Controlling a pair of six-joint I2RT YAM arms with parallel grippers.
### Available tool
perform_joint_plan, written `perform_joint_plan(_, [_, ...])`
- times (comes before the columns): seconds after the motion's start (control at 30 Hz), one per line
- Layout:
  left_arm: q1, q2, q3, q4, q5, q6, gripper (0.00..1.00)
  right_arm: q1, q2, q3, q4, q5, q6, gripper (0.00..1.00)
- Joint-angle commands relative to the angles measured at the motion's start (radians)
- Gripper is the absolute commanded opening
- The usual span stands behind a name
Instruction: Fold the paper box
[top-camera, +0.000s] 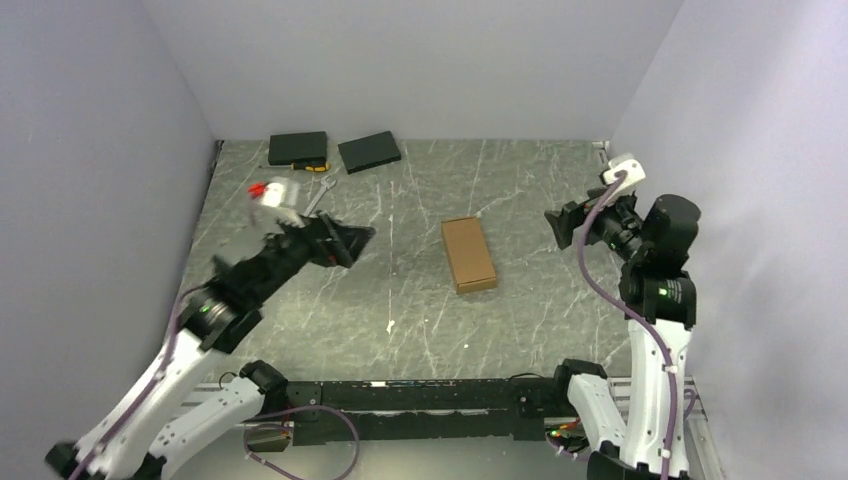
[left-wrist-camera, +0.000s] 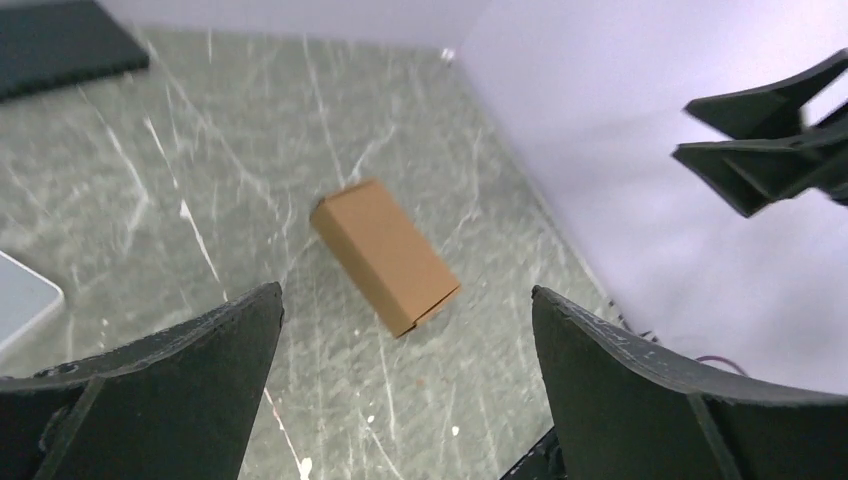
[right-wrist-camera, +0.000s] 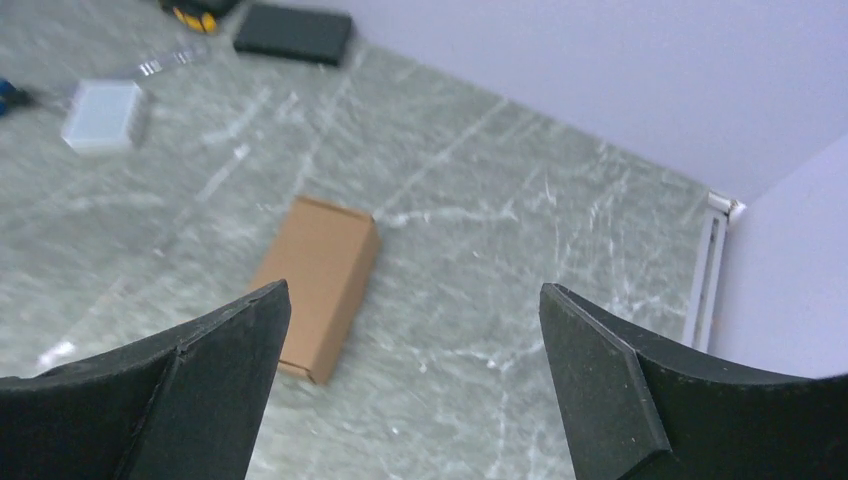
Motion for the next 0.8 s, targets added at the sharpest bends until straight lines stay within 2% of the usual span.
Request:
perform_joint_plan(0.0, [0.009, -0.127, 0.119, -0.286, -0.032, 0.072, 0.99, -0.012, 0.0, 0.14, -0.077, -0.039, 0.284, 0.99])
perform_joint_plan(0.13, [0.009, -0.175, 0.215, -0.466, -0.041, 0.075, 1.0, -0.012, -0.049, 0.239, -0.131, 0.03, 0.377, 1.0])
perform_joint_plan(0.27, [0.009, -0.203, 0.252, -0.545, -0.035, 0.08, 1.0, -0.012, -0.09, 0.299, -0.177, 0.101, 0.426, 1.0])
perform_joint_plan(0.4, [0.009, -0.226, 0.253, -0.578, -0.037, 0.08, 0.99, -0.012, -0.123, 0.293, -0.188, 0.128, 0.458, 1.0])
perform_joint_plan(0.77, [0.009, -0.244, 0.274, -0.621, -0.038, 0.096, 1.0, -0.017, -0.163, 0.254, -0.177, 0.118, 0.421, 1.0])
